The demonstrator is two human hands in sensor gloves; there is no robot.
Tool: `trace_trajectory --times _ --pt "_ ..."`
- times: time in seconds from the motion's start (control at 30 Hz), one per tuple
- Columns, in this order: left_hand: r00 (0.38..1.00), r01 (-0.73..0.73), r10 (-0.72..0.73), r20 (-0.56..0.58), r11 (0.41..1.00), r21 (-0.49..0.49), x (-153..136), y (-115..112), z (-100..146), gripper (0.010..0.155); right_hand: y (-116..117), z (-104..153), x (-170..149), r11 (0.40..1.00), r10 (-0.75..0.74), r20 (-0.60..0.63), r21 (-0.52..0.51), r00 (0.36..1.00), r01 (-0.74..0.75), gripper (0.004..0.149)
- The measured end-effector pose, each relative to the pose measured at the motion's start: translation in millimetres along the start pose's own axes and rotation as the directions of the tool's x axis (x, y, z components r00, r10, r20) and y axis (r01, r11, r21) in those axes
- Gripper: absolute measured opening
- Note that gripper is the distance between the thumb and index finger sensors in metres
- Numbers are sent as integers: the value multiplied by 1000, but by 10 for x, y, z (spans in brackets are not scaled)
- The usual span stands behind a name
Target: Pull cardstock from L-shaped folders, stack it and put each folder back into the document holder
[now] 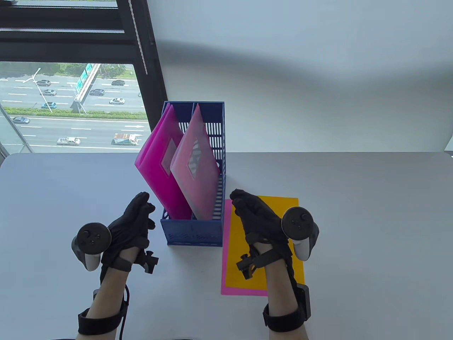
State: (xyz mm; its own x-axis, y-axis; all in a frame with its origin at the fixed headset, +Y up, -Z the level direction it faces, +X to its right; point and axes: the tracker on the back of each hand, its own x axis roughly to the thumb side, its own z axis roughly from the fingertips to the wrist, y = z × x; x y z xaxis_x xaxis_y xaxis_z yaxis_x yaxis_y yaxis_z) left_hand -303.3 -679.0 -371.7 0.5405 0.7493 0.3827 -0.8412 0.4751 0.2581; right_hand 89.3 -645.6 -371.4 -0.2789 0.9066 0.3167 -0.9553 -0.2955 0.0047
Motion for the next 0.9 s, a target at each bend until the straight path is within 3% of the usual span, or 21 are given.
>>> trace_trajectory --times 0.13,0.37,0.57,0.9 --pt "1000 8 -8 -4 1000 -4 2 10 -3 49 70 1 39 998 67 3 -6 998 -67 44" --pt "1000 8 -8 -10 1000 -12 3 3 -4 49 485 32 193 954 297 5 -49 955 -297 54" --pt "1000 2 -3 -14 1000 -24 5 -6 -2 49 879 28 267 838 541 -4 -86 841 -540 77" --pt "1000 1 -2 -15 1000 -25 -12 -1 -6 49 1331 -147 277 672 733 -61 -87 678 -735 80"
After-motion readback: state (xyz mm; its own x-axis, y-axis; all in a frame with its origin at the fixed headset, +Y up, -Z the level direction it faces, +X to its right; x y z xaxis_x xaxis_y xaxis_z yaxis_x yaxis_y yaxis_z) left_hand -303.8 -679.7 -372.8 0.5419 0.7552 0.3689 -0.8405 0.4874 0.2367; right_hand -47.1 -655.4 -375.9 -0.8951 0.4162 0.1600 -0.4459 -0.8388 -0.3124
